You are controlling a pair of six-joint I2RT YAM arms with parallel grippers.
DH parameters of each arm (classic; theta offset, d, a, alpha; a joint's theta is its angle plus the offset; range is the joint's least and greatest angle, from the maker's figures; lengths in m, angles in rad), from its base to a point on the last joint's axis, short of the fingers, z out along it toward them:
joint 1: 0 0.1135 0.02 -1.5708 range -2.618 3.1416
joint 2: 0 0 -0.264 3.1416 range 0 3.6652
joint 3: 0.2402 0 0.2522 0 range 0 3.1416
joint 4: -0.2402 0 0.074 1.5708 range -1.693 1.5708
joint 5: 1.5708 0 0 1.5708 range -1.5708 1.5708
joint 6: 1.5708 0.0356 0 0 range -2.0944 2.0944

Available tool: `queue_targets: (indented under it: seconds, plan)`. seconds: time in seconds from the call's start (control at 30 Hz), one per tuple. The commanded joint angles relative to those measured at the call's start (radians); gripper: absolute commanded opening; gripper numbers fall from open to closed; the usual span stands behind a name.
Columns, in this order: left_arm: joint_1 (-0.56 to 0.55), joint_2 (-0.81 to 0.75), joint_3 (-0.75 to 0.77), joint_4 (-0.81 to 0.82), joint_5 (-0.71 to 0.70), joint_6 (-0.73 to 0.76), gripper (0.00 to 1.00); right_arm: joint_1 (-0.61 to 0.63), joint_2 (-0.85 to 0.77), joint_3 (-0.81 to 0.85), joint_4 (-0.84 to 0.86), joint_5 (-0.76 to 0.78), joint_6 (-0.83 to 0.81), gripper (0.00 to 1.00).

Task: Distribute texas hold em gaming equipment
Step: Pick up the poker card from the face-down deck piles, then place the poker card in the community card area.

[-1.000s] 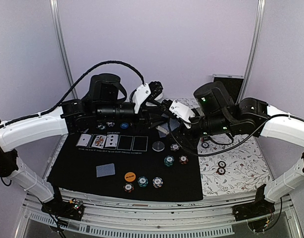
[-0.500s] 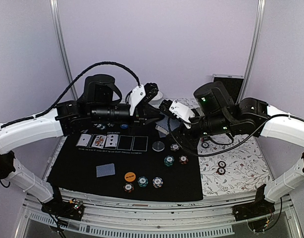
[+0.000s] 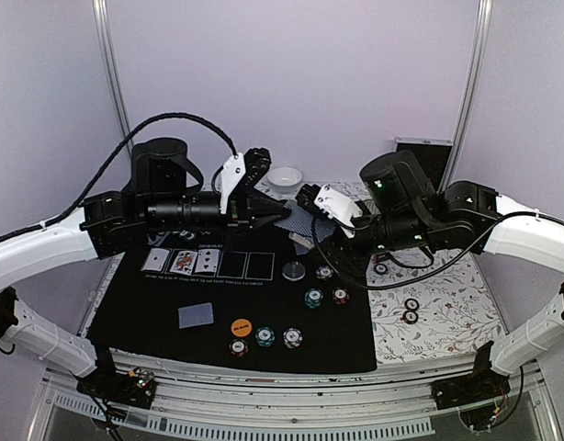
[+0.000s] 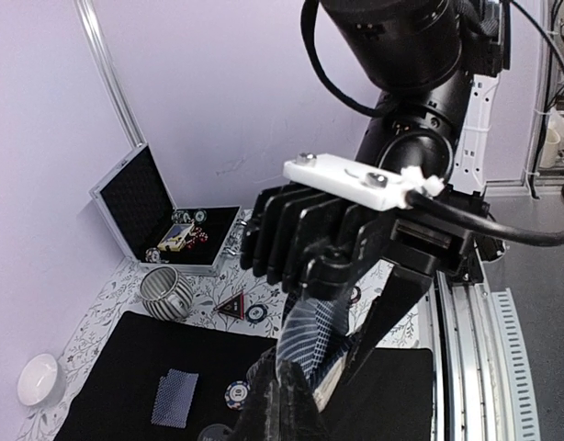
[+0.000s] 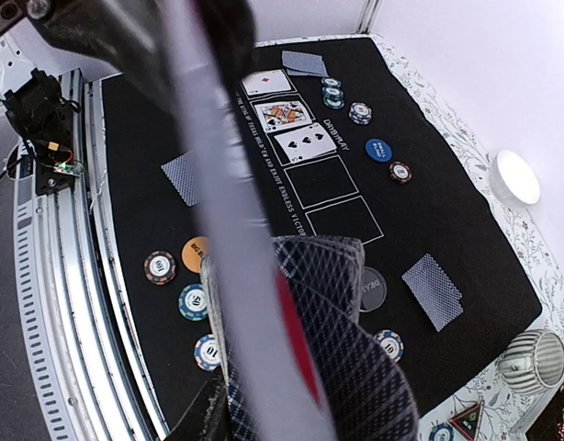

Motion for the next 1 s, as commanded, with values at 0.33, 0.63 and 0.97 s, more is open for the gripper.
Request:
queue_targets:
  seconds: [0.33, 0.63, 0.97]
  plan:
    - [0.093, -0.115, -0.011, -0.02, 0.098, -0.073, 0.0, 0.004, -0.036, -0.006, 0.016, 0.026, 0.006, 0.04]
    - [0.173, -0.157, 0.025, -0.202, 0.208, -0.049, 0.0, 0.004, -0.035, -0.007, 0.016, 0.032, 0.005, 0.04]
    - [0.407, 0.043, 0.149, -0.697, 0.016, 0.105, 0.0, 0.005, -0.047, -0.01, 0.017, 0.022, 0.0, 0.04]
